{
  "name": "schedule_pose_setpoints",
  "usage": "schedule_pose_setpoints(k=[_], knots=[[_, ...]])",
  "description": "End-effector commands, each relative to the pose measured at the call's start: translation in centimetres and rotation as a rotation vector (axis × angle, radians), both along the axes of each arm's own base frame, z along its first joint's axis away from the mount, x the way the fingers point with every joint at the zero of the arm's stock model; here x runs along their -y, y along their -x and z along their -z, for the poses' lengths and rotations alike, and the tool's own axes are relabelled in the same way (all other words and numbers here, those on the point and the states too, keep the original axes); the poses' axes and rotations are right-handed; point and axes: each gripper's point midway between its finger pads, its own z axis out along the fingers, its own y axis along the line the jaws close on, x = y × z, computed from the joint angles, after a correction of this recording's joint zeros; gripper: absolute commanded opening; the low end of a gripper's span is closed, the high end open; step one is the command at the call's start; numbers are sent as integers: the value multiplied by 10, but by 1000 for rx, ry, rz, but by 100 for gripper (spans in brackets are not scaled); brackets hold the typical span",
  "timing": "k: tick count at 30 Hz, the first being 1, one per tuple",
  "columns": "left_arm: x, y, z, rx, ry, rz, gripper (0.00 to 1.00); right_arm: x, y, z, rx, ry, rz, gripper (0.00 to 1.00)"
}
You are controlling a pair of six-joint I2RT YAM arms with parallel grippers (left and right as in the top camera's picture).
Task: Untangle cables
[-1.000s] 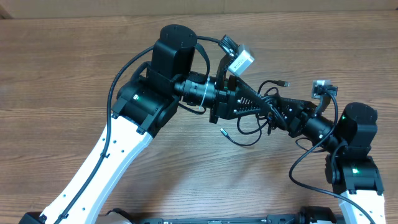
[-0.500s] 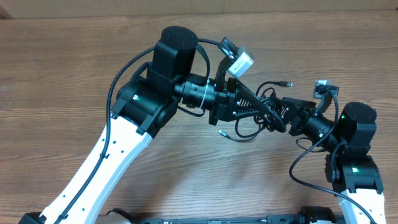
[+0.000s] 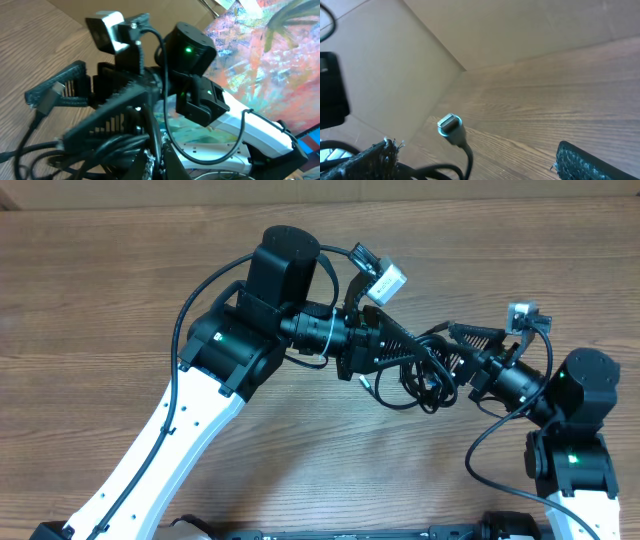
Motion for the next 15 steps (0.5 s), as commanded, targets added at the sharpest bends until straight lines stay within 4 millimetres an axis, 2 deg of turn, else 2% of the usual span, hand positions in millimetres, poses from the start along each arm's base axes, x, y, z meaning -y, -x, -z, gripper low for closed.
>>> schedule_pose_setpoints(k=[1,7,15], knots=[[-6,0,-17,82,26,-21,4,-2,8,-13,53,1,-16,100],[-17,-9,-12,50,5,-59,4,2,9,-23,100,8,12,100],[-36,-19,-19,30,43,-57,4,17,4,-21,88,9,62,100]])
